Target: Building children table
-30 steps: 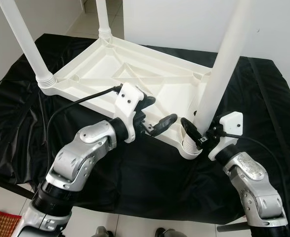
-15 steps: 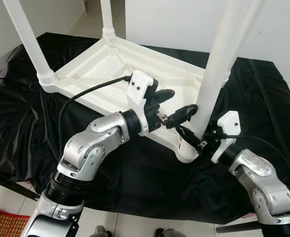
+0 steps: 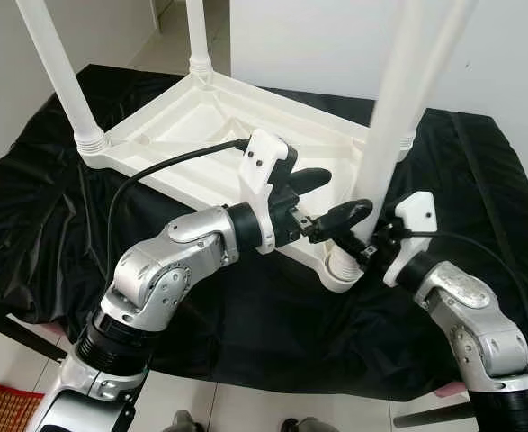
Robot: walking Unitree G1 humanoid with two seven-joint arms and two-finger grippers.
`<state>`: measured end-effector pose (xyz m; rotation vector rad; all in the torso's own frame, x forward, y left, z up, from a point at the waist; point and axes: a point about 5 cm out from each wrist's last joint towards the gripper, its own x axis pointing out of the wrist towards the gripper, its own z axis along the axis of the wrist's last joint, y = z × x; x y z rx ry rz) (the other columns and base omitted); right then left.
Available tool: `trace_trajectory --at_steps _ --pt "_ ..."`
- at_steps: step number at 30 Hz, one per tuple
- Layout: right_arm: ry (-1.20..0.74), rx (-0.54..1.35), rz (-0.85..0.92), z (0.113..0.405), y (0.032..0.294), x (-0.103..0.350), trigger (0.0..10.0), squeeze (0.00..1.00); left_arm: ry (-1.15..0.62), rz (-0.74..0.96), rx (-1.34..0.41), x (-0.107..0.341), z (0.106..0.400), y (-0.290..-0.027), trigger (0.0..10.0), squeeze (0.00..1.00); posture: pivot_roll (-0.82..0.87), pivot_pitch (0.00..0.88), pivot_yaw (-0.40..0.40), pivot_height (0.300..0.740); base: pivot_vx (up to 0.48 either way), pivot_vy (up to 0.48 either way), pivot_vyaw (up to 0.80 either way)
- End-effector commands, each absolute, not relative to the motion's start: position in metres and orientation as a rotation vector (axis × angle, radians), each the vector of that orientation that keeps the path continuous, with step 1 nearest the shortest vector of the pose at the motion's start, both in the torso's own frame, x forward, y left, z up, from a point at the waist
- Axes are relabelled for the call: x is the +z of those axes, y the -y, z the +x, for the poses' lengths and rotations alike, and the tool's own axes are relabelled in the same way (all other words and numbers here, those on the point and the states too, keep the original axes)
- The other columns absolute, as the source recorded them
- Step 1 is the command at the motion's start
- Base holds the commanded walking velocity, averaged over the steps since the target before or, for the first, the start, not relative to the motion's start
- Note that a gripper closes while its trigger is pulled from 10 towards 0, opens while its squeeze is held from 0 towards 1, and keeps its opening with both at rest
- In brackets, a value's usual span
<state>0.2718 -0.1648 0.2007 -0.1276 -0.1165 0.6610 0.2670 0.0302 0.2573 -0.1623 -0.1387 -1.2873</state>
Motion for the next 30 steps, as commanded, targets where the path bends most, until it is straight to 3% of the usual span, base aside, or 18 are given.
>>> trace_trajectory --at_steps 1,14,28,29,30 --pt "0.12 0.666 -0.117 0.272 0.164 0.202 10.0 0.0 0.153 -0.142 -1.566 0.256 0.249 -0.026 10.0 0.0 -0.02 0.115 -0.019 0.74 0.0 0.0 0.0" --pt "0.061 0.926 -0.169 0.255 0.145 0.197 10.0 0.0 0.21 -0.097 -1.571 0.27 0.255 -0.018 10.0 0.0 -0.02 0.118 -0.023 0.74 0.0 0.0 0.0" --pt "0.043 0.959 -0.194 0.253 0.147 0.196 10.0 0.0 0.215 -0.127 -1.593 0.279 0.257 -0.018 10.0 0.0 -0.02 0.11 -0.019 0.74 0.0 0.0 0.0" --pt "0.042 0.958 -0.198 0.253 0.147 0.196 10.0 0.0 0.215 -0.14 -1.604 0.281 0.256 -0.019 9.2 0.0 -0.02 0.104 -0.017 0.74 0.0 0.0 0.0" --pt "0.038 0.957 -0.205 0.253 0.148 0.195 10.0 0.0 0.215 -0.149 -1.612 0.283 0.256 -0.02 10.0 0.0 -0.02 0.098 -0.014 0.74 0.0 0.0 0.0"
